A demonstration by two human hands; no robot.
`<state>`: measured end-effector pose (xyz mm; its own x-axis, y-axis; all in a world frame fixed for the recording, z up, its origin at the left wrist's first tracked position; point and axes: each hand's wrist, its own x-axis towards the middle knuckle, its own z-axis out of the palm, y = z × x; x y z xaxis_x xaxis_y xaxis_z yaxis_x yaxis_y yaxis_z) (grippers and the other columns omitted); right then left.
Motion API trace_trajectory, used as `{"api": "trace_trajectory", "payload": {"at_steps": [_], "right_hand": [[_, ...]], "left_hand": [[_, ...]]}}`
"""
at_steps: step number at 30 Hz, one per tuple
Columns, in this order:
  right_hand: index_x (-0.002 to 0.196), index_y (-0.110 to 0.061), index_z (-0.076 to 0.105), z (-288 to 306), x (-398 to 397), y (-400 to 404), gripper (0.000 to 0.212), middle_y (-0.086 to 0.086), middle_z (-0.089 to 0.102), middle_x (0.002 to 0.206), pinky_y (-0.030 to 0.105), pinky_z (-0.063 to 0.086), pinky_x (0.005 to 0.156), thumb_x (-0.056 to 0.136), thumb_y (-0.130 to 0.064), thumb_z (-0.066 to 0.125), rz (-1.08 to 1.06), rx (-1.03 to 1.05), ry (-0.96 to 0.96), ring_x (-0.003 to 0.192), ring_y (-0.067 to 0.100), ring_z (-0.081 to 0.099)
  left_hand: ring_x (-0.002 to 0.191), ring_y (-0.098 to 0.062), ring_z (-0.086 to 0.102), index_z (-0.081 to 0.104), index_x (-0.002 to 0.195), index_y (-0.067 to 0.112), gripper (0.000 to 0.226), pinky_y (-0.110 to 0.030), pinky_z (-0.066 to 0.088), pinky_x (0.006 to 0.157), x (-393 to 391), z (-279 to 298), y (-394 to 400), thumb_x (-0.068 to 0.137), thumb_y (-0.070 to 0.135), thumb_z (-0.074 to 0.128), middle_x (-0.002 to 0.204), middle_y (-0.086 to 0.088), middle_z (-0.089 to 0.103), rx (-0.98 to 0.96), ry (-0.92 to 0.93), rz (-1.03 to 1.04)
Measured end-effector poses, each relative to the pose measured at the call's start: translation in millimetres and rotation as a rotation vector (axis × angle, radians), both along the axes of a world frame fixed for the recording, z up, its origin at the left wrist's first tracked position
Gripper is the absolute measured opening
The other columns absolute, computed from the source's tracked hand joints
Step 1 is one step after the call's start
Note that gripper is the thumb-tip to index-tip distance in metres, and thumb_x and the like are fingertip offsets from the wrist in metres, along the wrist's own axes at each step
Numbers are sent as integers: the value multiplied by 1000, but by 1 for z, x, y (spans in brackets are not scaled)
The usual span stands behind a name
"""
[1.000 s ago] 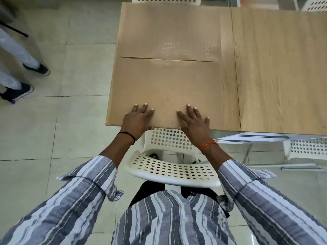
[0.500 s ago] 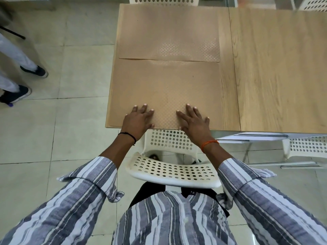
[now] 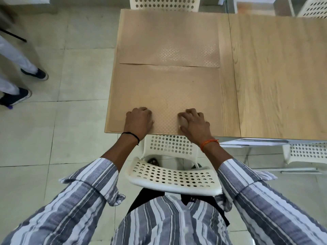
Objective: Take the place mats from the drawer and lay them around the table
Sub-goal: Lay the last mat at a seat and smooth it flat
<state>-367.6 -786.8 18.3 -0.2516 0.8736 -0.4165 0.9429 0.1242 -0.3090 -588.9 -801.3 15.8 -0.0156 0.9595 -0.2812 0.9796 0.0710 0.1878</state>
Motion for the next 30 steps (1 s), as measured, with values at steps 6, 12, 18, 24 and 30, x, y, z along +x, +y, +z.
{"api": "trace_trajectory", "payload": {"at_steps": [6,12,18,24,30], "right_hand": [[142,-25,43,2,-13,17,45,4,40,131,58,47,90,97,-25,45,-40,-3,-95,116,28,43],[115,-21,67,-3,-13,43,33,0,58,112,41,50,84,99,-29,40,-84,111,-74,99,23,58],[127,-17,61,-23,-31,83,38,1,64,125,39,48,96,96,-27,41,-105,380,167,112,20,60],[149,-13,40,-55,-82,142,55,4,33,159,42,21,122,98,-27,24,16,306,354,148,21,28],[153,-22,32,-77,-77,156,57,-3,24,162,44,15,122,99,-38,34,109,368,192,151,18,19]], "left_hand": [[140,-27,32,45,141,11,50,-42,33,109,16,-11,64,95,31,52,152,-10,38,203,-183,37],[151,-20,2,15,155,14,67,-43,6,122,4,-46,127,99,46,36,164,-3,5,114,-82,27],[151,-16,-2,6,156,19,65,-44,2,122,-2,-71,132,100,44,26,164,1,-1,187,-68,22],[151,-15,8,16,156,21,60,-44,11,121,-5,-77,138,97,30,27,164,2,9,247,-75,41],[150,-15,10,18,155,22,63,-43,13,121,-5,-76,138,94,27,32,163,3,11,257,-56,46]]}}
